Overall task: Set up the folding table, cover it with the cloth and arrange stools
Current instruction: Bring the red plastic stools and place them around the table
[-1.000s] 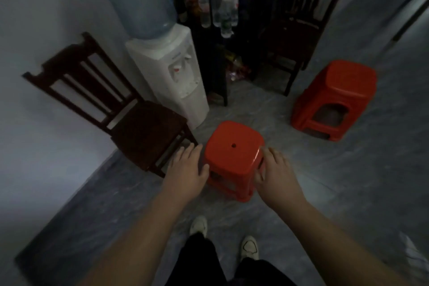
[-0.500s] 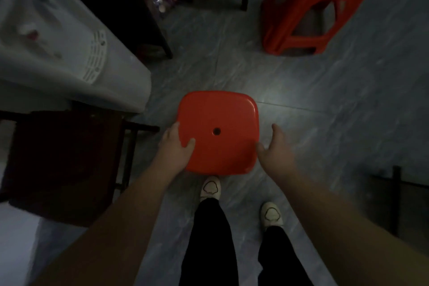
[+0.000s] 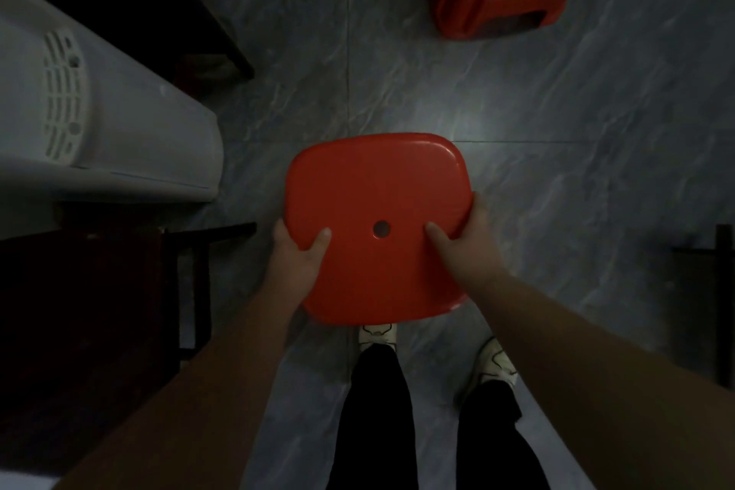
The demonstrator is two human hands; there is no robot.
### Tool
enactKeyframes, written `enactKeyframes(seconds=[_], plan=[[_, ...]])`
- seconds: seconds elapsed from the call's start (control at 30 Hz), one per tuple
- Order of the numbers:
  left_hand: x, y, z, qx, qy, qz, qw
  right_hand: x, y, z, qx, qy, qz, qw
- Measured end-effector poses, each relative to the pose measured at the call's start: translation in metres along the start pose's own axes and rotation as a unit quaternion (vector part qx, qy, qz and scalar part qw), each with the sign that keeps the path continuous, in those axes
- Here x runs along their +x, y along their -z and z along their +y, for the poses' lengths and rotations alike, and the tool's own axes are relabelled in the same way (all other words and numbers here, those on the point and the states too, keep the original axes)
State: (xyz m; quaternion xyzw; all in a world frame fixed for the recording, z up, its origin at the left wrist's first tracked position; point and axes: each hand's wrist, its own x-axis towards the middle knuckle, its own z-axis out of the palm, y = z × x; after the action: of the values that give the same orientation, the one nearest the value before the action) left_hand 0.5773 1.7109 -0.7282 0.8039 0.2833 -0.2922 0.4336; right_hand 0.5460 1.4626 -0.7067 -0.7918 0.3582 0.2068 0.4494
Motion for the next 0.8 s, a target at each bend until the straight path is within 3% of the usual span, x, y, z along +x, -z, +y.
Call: enactKeyframes(seconds=[0.3,0.6,0.8], plan=[[-0.053,0.013,0.033,0.001,-0.065,0.014,0.998,-0.048,0.039,-0.01,0.053,0.001,0.036,0.998],[-0.23,0.055,0.169,0.044,-0.181,-0.041,0.982,-0.222,0.197,-0.065,0.07,0.015,0.101,0.992],[-0.347,0.061,0.24,0.089,-0.257,-0.064,0.96,-0.331,0.293,-0.064,0.081,0.007,0.14,0.987]])
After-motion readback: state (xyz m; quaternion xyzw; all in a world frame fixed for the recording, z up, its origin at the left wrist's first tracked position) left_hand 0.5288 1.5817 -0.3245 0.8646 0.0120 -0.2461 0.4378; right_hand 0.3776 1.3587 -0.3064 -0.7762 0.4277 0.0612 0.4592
